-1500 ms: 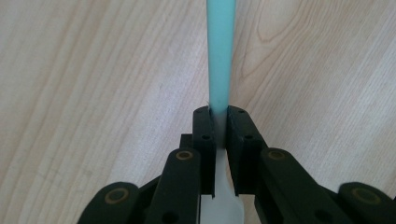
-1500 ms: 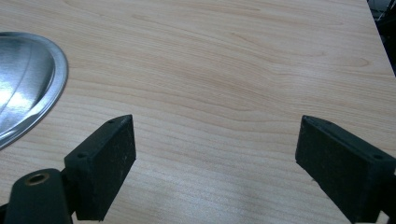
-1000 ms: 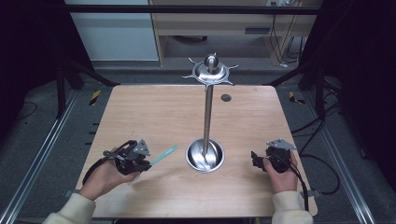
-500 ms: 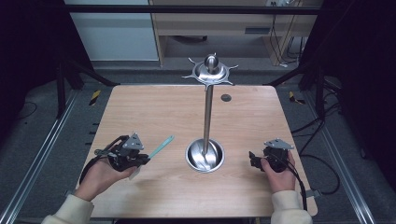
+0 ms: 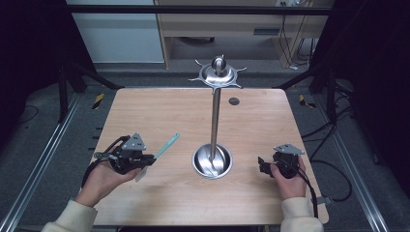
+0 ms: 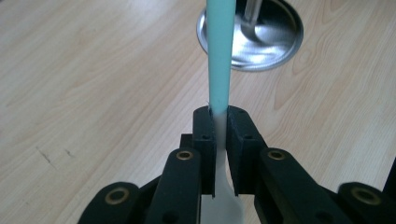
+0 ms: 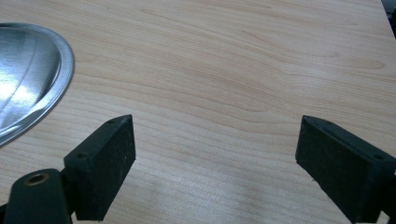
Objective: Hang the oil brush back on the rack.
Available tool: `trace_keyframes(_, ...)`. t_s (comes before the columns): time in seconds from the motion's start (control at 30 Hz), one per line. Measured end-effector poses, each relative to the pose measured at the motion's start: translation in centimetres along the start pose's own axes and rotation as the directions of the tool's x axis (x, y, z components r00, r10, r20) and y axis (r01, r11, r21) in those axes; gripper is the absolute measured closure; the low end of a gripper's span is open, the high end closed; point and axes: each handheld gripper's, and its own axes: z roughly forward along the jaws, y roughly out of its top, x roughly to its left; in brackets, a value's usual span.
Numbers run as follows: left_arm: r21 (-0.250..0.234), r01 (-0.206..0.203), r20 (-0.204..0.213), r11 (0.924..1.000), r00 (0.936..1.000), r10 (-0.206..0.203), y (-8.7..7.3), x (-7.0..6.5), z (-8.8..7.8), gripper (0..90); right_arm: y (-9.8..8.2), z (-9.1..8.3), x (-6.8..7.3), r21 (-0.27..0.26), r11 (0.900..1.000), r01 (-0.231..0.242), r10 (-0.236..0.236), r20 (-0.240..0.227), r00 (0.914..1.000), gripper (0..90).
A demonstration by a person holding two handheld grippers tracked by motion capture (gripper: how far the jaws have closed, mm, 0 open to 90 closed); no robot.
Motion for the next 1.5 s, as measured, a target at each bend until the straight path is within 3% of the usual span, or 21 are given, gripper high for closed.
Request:
trace_keyframes(0.23,-0.09,0.013,-0.035,0.9958,0.9993,-0.017,0.9,0.0,-1.5,82.6,0.0,0.0,0.0,-0.002,1.0,0.005,-0.005,0.002,1.0,12.6)
trace_keyframes(0.33,-0.148,0.026,-0.034,0.9887,0.9989,-0.031,1.4,0.0,-2.3,82.6,0.0,0.0,0.0,0.001,1.0,0.001,-0.001,0.002,1.0,12.6)
trace_keyframes(0.6,-0.242,0.014,-0.062,0.9701,0.9976,-0.03,2.8,-0.5,-3.8,82.6,0.0,-0.1,-0.1,-0.002,1.0,0.002,-0.002,0.002,1.0,12.6)
trace_keyframes(1.03,-0.33,-0.002,-0.054,0.9441,0.9984,-0.016,4.9,-1.6,-4.7,82.6,0.0,-0.1,-0.1,-0.002,1.0,0.001,-0.001,0.0,1.0,12.6)
trace_keyframes(1.23,-0.376,-0.005,-0.044,0.9264,0.9989,-0.013,5.6,-1.8,-5.3,82.5,0.0,0.0,0.0,-0.001,1.0,0.009,-0.009,0.001,1.0,12.7)
trace_keyframes(1.5,-0.403,-0.005,-0.051,0.9152,0.9986,-0.017,6.1,-1.8,-5.7,82.6,0.0,0.1,0.1,0.004,1.0,0.006,-0.006,-0.002,1.0,12.8)
